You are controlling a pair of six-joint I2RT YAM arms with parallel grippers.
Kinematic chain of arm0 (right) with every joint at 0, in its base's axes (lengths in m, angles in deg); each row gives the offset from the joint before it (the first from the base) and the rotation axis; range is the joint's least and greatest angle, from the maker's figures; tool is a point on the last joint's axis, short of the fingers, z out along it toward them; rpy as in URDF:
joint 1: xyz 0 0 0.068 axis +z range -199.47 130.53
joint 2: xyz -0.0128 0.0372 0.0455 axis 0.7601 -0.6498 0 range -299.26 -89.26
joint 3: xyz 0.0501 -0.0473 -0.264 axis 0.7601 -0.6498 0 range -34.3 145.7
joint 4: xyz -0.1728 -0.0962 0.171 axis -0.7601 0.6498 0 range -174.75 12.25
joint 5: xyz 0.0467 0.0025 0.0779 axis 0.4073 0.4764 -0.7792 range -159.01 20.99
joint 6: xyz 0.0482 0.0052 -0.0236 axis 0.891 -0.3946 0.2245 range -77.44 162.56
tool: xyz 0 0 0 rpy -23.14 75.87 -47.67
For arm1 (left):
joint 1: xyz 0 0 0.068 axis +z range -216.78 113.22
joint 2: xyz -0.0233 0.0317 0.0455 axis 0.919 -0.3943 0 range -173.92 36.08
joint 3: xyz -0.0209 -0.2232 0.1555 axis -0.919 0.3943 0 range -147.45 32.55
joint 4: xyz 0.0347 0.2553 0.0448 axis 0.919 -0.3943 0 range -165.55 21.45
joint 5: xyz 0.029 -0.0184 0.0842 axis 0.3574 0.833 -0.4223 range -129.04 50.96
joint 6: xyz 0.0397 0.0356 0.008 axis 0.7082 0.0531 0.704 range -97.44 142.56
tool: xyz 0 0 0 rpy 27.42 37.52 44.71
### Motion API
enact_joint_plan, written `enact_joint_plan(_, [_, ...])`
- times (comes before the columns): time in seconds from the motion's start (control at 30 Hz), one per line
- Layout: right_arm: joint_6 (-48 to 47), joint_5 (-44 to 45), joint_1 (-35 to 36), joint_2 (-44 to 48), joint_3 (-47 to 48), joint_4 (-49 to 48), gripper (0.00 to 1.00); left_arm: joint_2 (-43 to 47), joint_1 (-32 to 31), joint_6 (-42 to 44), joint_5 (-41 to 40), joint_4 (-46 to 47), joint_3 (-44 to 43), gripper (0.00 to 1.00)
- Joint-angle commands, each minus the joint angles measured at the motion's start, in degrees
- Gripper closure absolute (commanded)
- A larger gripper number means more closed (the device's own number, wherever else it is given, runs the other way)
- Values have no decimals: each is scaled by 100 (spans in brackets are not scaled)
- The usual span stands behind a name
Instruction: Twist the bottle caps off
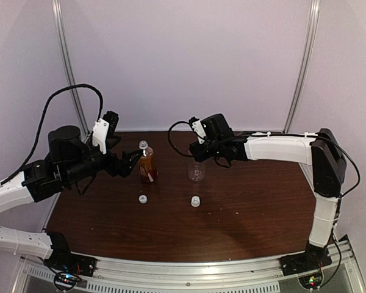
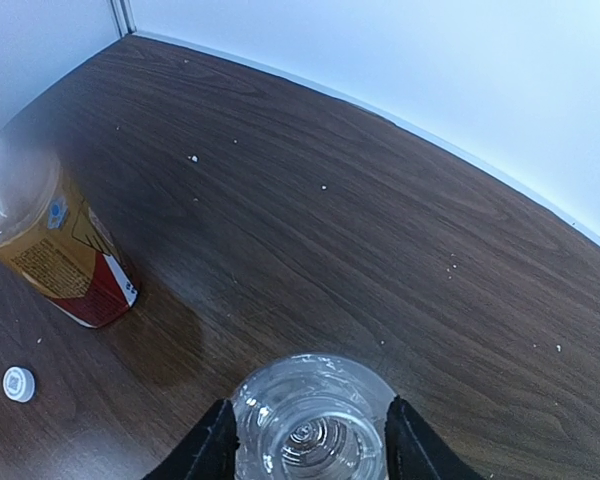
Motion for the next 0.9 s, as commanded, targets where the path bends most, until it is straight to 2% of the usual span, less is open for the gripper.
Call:
enact_joint_plan(0.0, [-7,-20,-39,218,-77,160,46,-2,18,-20,-52,245,69,2])
enact_joint_plan(0.17, [2,-37,-36,353,-70,196,33,15,14,-17,-75,226,90,2])
enact_joint_plan(0.37, [2,-106,-37,608,-107,264,1,0,14,48,-184,188,72,2])
enact_joint_plan(0.87, [164,-843,-44,1801,-604,650,0,-142,40,110,-754,-30,-96,2])
